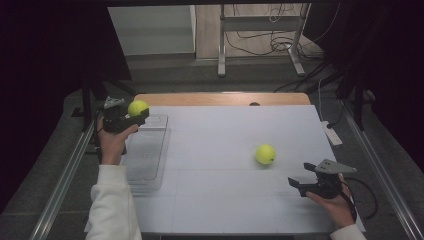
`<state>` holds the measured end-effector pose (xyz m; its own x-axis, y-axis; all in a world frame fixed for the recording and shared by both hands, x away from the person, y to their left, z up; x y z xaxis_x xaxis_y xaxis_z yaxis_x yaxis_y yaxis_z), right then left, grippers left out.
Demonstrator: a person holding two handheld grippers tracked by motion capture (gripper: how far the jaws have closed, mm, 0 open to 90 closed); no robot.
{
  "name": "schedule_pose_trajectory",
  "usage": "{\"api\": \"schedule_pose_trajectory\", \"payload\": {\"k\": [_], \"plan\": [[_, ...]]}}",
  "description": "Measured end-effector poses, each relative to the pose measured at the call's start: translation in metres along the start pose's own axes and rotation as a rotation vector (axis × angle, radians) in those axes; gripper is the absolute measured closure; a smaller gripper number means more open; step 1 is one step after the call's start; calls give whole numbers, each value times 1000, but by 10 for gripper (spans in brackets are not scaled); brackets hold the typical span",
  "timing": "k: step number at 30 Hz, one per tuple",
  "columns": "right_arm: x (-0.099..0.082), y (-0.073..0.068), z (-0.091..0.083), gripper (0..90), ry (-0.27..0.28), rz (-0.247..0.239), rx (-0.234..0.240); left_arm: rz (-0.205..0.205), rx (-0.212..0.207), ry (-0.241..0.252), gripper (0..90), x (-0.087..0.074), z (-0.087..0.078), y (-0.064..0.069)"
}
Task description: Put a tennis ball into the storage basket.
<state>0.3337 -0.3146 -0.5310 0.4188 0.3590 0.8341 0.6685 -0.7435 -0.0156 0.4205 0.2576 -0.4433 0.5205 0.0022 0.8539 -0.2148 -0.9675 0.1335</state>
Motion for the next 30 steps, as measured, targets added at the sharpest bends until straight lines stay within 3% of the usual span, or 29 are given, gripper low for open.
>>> {"api": "schedule_pose_trajectory", "payload": {"k": [21, 30], "plan": [[0, 0, 0, 141, -1, -2, 0, -6, 45, -84, 267, -14, 15, -14], [0, 0, 0, 141, -2, -2, 0, -21, 44, -133, 267, -24, 25, -20]]}}
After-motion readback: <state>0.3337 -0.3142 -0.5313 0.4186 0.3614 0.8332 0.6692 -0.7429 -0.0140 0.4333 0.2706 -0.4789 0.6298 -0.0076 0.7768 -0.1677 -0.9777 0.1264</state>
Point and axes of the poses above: each handheld gripper's, and its own axes: z roughly forward along the jaws, x roughly out of its top, y roughly to its right, the point moved 5 cm from there along z, roughly forward along the jaws, and after that the axes turned 1 degree about z, right-handed, at the moved point
